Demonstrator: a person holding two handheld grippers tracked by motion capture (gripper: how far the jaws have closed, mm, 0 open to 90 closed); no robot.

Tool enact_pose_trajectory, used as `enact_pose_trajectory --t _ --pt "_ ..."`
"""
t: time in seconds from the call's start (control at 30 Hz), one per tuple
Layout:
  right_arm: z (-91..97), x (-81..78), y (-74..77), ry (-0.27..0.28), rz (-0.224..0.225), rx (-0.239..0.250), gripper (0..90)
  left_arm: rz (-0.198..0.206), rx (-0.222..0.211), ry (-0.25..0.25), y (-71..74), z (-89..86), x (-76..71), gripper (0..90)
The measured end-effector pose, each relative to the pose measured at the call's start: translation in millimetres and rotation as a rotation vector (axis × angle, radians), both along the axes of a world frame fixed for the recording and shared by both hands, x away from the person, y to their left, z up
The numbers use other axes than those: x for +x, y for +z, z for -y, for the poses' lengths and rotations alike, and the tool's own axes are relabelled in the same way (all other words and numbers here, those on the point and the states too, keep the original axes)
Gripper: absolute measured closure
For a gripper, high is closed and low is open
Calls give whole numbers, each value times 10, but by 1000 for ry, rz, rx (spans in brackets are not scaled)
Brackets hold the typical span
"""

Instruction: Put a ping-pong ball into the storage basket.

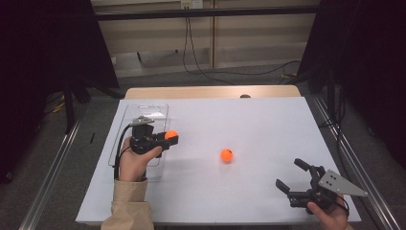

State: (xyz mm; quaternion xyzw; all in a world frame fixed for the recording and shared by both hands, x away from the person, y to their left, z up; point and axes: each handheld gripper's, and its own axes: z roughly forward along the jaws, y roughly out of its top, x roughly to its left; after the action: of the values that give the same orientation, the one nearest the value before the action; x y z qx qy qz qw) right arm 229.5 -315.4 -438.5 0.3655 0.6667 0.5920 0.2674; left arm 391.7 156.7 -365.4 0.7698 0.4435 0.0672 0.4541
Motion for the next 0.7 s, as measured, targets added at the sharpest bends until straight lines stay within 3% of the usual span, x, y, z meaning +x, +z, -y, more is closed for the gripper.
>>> enact_pose_trajectory --t 0.7 --pt "-3 2 -1 -1 -1 0 27 4 5 32 4 -134 1 510"
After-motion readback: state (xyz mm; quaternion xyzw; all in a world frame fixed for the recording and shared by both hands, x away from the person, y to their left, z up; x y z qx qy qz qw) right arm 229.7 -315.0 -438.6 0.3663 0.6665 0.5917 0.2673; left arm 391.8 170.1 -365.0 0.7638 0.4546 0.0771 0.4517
